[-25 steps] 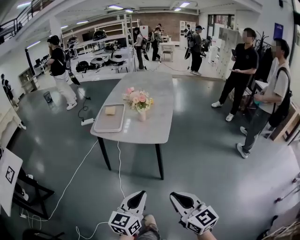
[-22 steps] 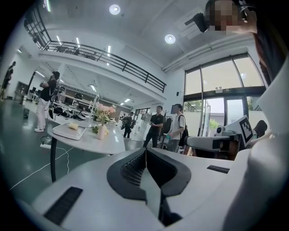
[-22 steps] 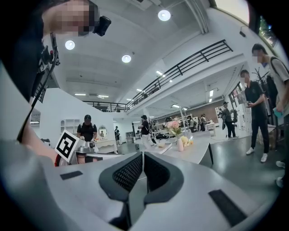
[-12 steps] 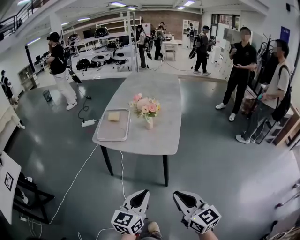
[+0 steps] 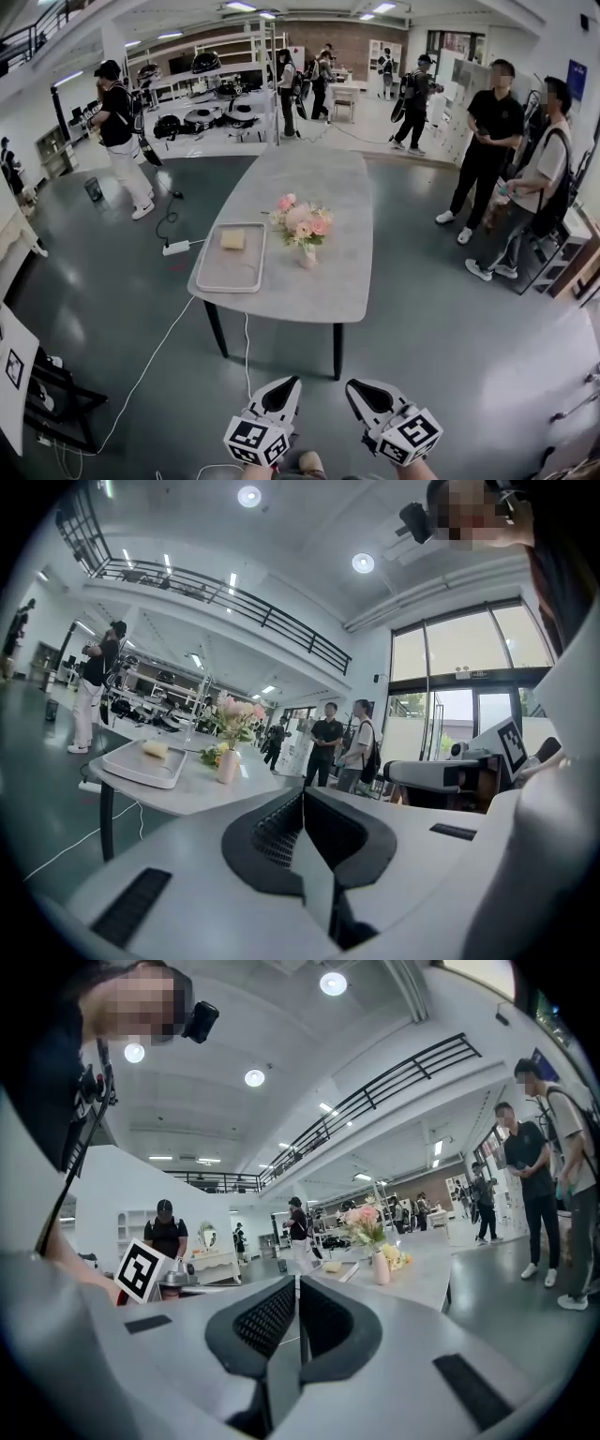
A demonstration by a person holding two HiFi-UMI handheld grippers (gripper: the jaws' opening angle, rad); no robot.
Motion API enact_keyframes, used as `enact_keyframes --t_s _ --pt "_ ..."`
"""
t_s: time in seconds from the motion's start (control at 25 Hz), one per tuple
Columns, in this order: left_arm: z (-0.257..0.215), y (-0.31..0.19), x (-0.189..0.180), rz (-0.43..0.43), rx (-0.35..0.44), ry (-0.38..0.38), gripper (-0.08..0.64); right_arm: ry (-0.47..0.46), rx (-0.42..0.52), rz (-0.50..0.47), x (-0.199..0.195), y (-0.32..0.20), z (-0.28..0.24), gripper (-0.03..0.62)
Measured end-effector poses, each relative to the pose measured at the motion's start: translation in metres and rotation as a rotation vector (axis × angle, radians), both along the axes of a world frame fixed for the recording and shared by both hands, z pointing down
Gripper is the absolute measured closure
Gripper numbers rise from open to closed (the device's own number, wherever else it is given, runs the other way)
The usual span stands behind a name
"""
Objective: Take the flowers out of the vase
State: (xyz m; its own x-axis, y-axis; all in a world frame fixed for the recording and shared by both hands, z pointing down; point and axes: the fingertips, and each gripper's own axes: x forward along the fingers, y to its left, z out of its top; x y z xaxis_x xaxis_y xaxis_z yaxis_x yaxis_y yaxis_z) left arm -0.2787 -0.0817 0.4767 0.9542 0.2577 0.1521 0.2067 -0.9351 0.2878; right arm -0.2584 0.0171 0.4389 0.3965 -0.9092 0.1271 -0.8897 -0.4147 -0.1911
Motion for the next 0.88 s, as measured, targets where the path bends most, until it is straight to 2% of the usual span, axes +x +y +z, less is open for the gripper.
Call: enact_keyframes --t_s 0.24,0.48,0.64,0.88 --pt "0.006 0.003 0.005 0.006 -0.013 -0.016 0.546 -0.020 -0.023 0.001 0.003 0.005 0.008 0.565" --pt "0.012 0.003 0.019 0.001 -0.016 -0.029 0.546 -0.022 -0.020 0.001 0.024 0.005 0.011 0.565" --pt "0.011 -0.008 0.039 -0.026 0.001 -0.033 0.546 -0.030 -0.010 -0.041 0.047 -0.010 0.015 0.565" --pt "0.013 -0.035 0.088 -0.100 0.004 -0.045 0.545 -0.009 -0.032 -0.158 0.091 -0.046 0.020 0.564"
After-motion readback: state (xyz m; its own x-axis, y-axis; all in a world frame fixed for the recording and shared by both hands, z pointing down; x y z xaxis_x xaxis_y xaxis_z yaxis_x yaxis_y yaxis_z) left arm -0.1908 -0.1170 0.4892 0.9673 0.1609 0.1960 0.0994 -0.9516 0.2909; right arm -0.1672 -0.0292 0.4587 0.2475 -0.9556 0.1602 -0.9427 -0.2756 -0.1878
